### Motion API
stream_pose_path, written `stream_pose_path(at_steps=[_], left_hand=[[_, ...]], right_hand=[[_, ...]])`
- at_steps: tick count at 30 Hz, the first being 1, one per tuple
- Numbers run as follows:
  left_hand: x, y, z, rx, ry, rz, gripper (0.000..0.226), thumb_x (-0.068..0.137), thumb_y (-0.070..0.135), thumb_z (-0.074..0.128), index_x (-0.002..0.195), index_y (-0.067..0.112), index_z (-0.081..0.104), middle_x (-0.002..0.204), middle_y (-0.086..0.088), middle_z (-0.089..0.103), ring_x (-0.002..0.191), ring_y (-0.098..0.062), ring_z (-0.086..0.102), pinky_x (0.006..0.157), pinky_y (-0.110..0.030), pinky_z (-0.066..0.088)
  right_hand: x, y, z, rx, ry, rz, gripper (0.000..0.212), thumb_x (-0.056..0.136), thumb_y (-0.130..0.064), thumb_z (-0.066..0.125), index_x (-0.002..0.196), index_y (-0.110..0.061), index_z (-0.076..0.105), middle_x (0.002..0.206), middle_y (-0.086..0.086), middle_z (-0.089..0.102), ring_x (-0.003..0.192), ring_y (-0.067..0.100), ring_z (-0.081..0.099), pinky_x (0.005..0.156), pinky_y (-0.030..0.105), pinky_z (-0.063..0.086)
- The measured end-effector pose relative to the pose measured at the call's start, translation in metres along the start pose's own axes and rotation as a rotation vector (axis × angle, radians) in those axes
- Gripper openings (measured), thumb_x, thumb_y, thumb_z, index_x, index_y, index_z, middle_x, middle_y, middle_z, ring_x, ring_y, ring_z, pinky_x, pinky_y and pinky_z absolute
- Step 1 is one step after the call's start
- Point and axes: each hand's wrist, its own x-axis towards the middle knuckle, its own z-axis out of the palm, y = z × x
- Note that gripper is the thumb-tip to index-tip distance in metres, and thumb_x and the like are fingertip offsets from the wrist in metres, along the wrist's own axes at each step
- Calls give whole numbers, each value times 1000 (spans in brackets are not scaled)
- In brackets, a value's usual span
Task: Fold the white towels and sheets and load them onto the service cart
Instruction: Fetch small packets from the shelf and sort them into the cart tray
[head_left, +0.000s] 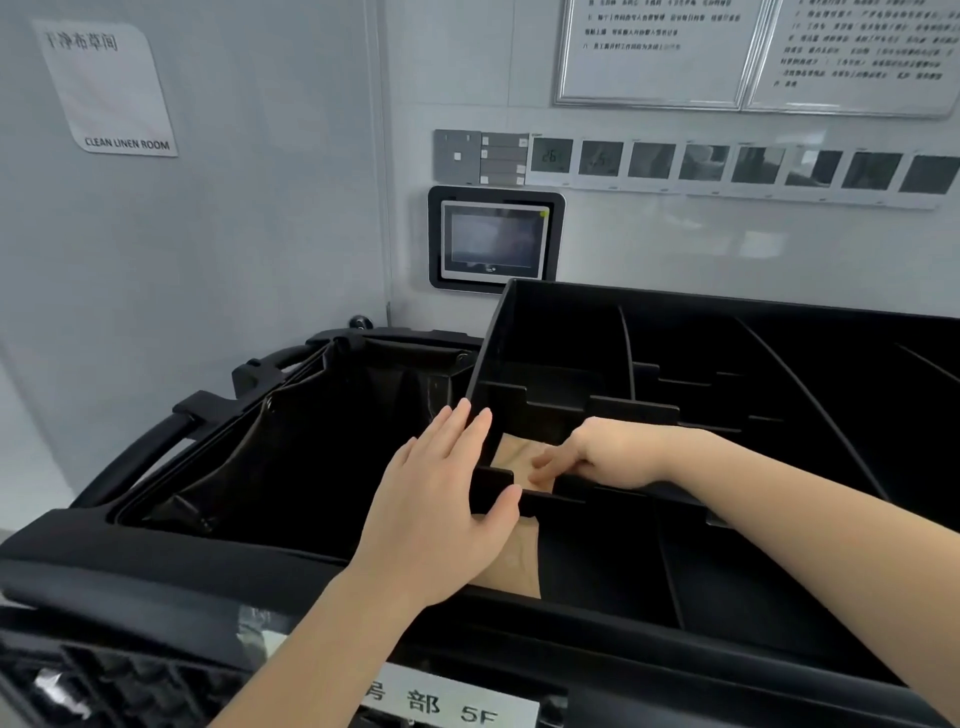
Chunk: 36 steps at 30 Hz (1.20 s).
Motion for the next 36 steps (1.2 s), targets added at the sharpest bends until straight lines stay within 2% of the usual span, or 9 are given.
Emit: stream_pose_path(at_steps=[4, 10, 15, 18, 21, 24, 27, 31, 36], left_hand=[[1, -1, 1, -2, 3, 1, 70, 90, 56, 40, 152, 29, 20, 160, 10, 13, 146, -6, 9, 119, -33, 20], [0, -2, 3, -5, 10, 10, 69, 90, 55, 42, 151, 29, 23, 160, 8, 17, 146, -7, 14, 118, -34, 24], [-1, -3, 3, -14, 8, 14, 67, 91, 53, 43, 151, 28, 25, 160, 7, 17, 146, -8, 15, 117, -34, 25], [-2, -4, 3, -21, -9, 11, 66, 92, 51, 43, 151, 27, 25, 160, 6, 16, 146, -9, 14, 118, -34, 24], [-2, -3, -1, -23, -22, 0, 66, 93, 50, 44, 151, 26, 24, 160, 5, 16, 147, -10, 12, 118, -37, 23], [-10, 0, -2, 19, -10, 29, 66, 93, 51, 41, 151, 25, 25, 159, 2, 19, 148, -13, 9, 120, -37, 16], [-34, 10, 3, 69, 6, 73, 66, 92, 57, 29, 150, 25, 30, 158, -1, 25, 148, -18, 10, 117, -35, 11], [-52, 17, 5, 100, 42, 47, 66, 92, 56, 21, 143, 20, 45, 151, -9, 38, 146, -26, 20, 115, -39, 17], [-53, 18, 4, 128, 21, 36, 71, 91, 57, 14, 142, 19, 46, 150, -10, 40, 147, -27, 19, 116, -44, 23]], right_hand=[[10, -2, -1, 20, -66, -5, 56, 97, 2, 37, 134, -37, 53, 149, -11, 40, 139, 11, 34, 118, 35, 24], [19, -11, -7, 68, -58, -5, 48, 96, 3, 40, 129, -26, 60, 146, -7, 45, 139, 10, 35, 117, 31, 24], [1, -29, -17, 75, 186, 50, 38, 100, -17, 45, 137, -23, 52, 138, -5, 55, 125, 6, 50, 109, 27, 37], [-32, -49, -21, 154, 263, 90, 52, 97, -50, 42, 145, -32, 37, 150, -11, 37, 138, 3, 32, 114, 21, 21], [-80, -79, -3, 169, 284, 199, 83, 76, -85, 26, 148, -47, 14, 156, -23, 8, 143, 1, 5, 115, 26, 8], [-118, -112, 39, 78, 317, 314, 88, 69, -92, 3, 145, -50, -7, 150, -27, -11, 142, -1, -14, 118, 34, -1], [-127, -134, 77, -25, 371, 490, 81, 70, -85, -16, 140, -45, -19, 149, -20, -19, 142, 6, -18, 119, 39, -4], [-120, -137, 97, -86, 523, 591, 76, 75, -78, -21, 144, -48, -12, 157, -14, 1, 147, 11, -2, 117, 41, 0], [-115, -135, 104, -130, 588, 625, 77, 80, -78, -17, 147, -47, 1, 156, -13, 23, 146, 11, 16, 117, 40, 10]])
